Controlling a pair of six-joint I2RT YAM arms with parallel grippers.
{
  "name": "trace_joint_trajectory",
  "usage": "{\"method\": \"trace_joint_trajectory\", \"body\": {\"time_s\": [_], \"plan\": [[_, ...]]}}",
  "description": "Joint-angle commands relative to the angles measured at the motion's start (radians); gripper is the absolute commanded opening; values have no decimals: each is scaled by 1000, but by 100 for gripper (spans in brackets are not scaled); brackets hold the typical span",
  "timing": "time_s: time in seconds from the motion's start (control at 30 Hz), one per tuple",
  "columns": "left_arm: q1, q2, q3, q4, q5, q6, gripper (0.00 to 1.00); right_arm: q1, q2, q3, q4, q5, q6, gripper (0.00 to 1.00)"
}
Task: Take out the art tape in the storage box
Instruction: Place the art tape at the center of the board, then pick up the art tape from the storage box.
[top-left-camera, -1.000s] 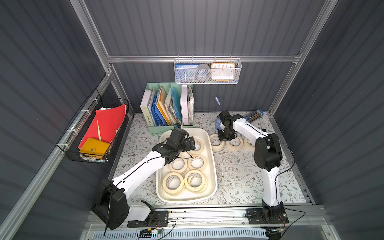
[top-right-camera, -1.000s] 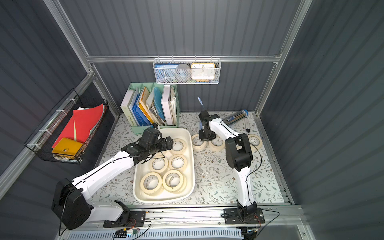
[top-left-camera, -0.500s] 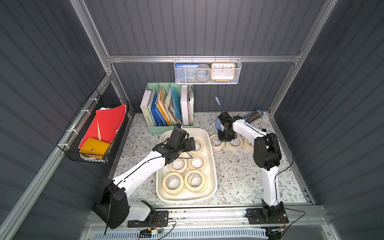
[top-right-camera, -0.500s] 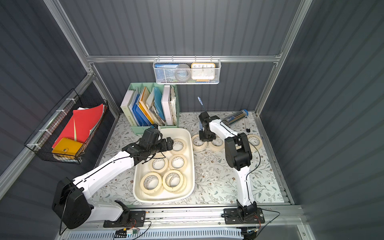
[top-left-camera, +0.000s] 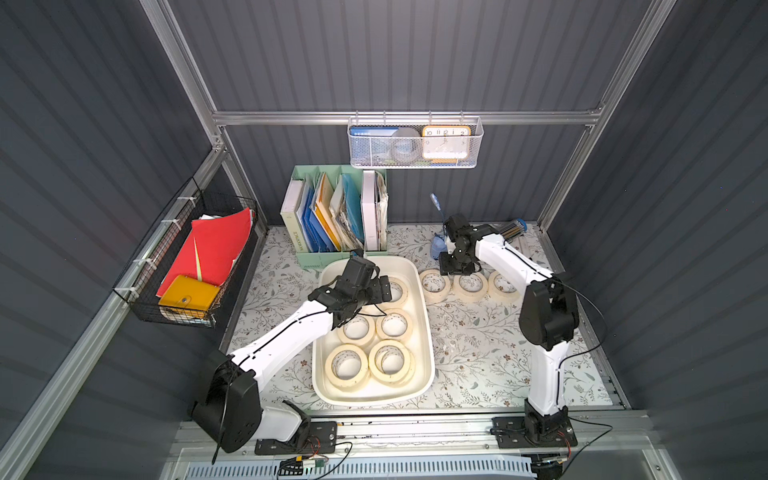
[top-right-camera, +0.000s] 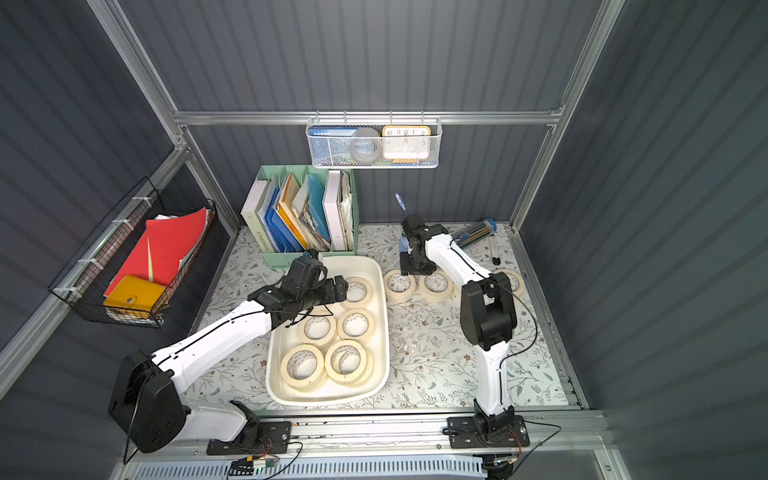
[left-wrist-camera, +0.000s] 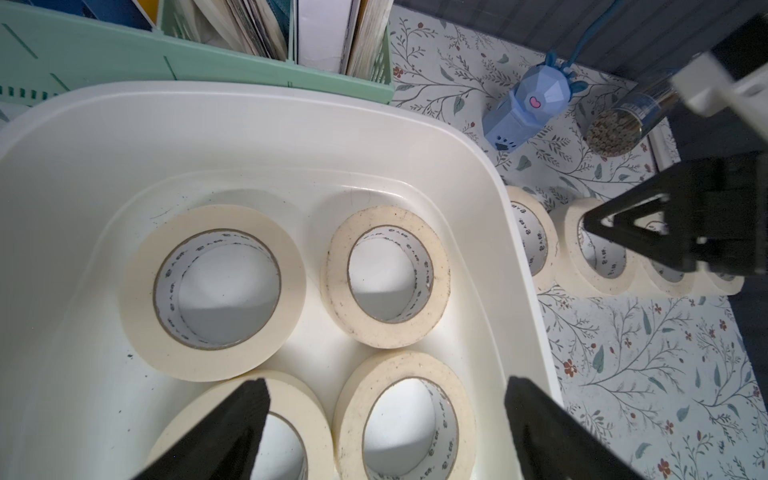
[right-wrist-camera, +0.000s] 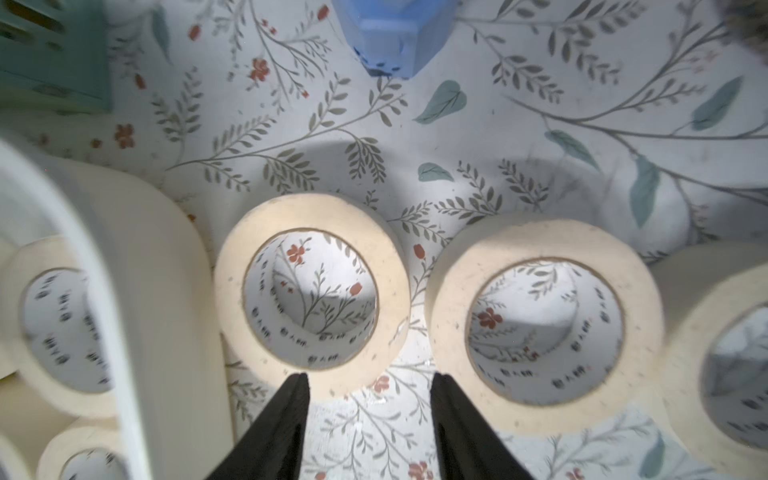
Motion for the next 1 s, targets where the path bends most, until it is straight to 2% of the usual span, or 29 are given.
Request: {"method": "trace_joint_trajectory", "body": {"time_s": [0.0, 0.1, 0.23, 0.43, 0.73, 0.97], "plan": [[11, 62, 2, 33, 18, -22, 94, 39, -111, -28, -65, -12, -10, 54], [21, 138, 31, 48, 12, -22, 94, 76, -197, -80, -87, -23, -1, 54], [64, 220, 67, 68, 27, 0, 90, 115, -284, -149, -112, -38, 24, 54], [121, 321, 129, 77, 70, 107, 87, 148, -358, -221, -124, -57, 56, 54], [125, 402, 209, 53, 67, 201, 78, 149, -381, -282, -105, -57, 79, 54], [125, 494, 284, 47, 80, 307, 76, 149, -365, -279, -103, -52, 74, 53]]}}
